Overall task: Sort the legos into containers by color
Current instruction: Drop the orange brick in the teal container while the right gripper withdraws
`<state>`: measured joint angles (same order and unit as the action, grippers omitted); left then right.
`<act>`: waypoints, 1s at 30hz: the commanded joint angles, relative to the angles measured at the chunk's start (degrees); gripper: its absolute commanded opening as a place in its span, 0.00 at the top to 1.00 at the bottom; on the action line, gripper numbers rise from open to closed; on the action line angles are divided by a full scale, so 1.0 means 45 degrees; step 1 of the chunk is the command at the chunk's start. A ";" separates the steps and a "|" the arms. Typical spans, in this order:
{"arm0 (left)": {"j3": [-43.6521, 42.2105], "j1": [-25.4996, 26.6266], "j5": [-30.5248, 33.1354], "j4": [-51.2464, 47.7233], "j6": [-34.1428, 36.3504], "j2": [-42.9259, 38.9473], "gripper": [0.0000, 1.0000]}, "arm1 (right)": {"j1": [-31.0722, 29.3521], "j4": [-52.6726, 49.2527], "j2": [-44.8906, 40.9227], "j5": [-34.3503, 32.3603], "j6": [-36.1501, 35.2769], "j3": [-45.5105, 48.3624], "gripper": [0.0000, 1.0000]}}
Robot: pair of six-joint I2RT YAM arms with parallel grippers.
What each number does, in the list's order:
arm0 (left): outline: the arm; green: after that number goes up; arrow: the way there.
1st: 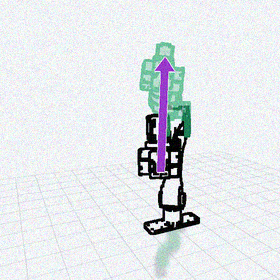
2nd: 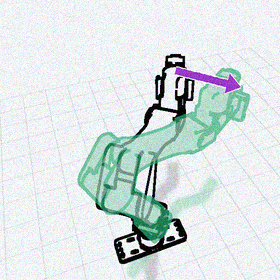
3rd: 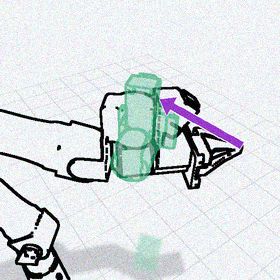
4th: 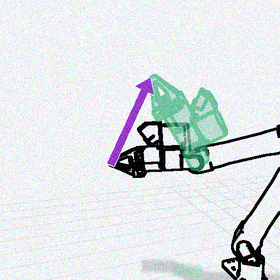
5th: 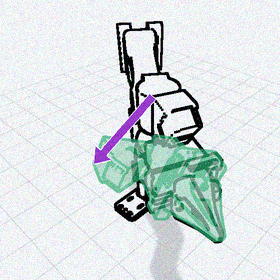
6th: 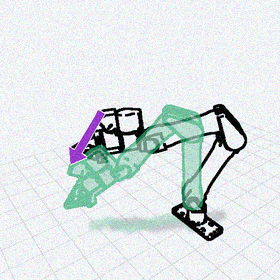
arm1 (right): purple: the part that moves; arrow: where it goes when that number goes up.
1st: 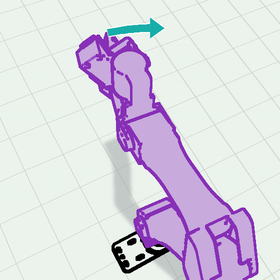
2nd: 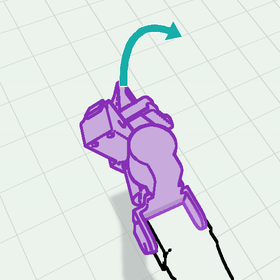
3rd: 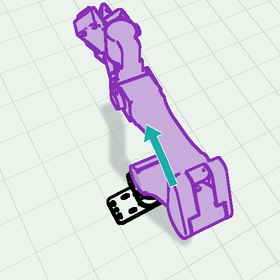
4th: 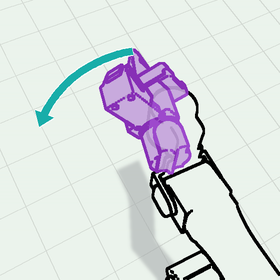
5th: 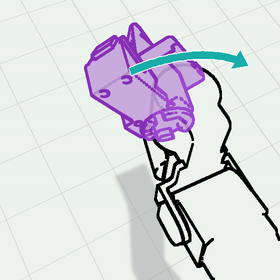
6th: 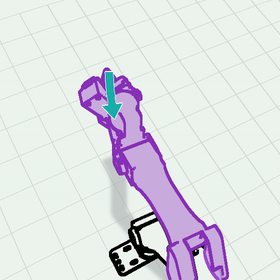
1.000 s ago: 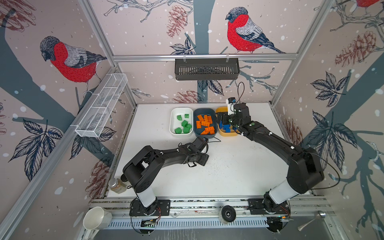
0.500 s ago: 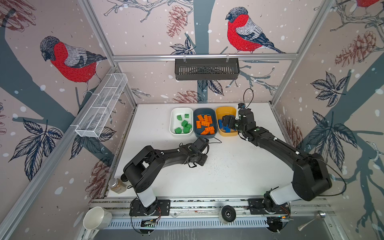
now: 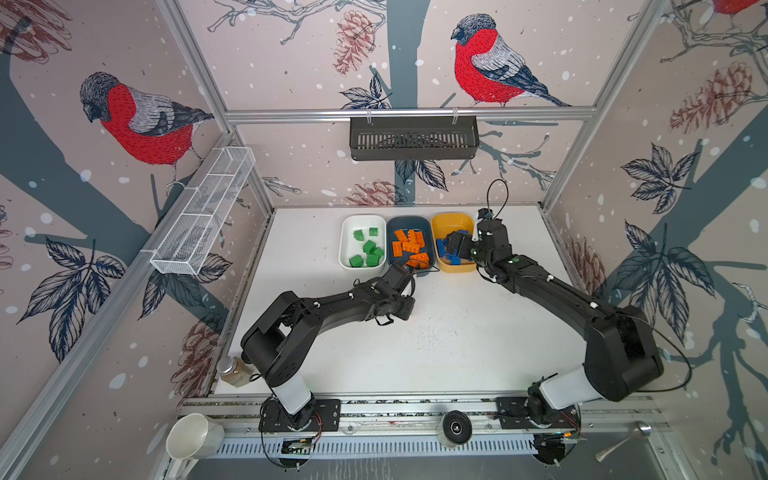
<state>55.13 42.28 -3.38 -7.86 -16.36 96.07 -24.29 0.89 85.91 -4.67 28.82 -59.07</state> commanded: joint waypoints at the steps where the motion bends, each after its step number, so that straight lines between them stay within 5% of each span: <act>1: 0.0363 -0.0651 -0.0971 0.1615 -0.0827 -0.0238 0.74 | 0.0018 0.0047 -0.0047 -0.0138 0.0329 0.0060 0.01; 6: 0.1458 -0.1239 -0.1090 0.3011 -0.0945 0.0093 0.74 | 0.0090 -0.0213 -0.0276 -0.0513 0.0285 0.0127 0.00; 15: 0.5381 -0.1730 0.3528 0.2424 -0.1597 0.3318 0.74 | 0.0469 -0.0504 -0.1705 -0.1188 0.0323 0.1148 0.01; 22: 0.8664 -0.1779 0.5438 0.0226 -0.1277 0.5852 0.73 | 0.1084 -0.0703 -0.2892 -0.1406 0.0317 0.1972 0.01; 27: 1.0372 -0.1784 0.6243 -0.0993 -0.1090 0.6879 0.65 | 0.1592 -0.0675 -0.3402 -0.1315 0.0337 0.2366 0.01; 30: 1.0322 -0.1780 0.6050 -0.0714 -0.1115 0.6757 0.51 | 0.1822 -0.0629 -0.3499 -0.1200 0.0368 0.2490 0.01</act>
<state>101.10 34.26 22.06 -9.72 -21.98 126.76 -16.71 -2.63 70.81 -10.07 30.04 -48.21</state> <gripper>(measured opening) 0.459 0.994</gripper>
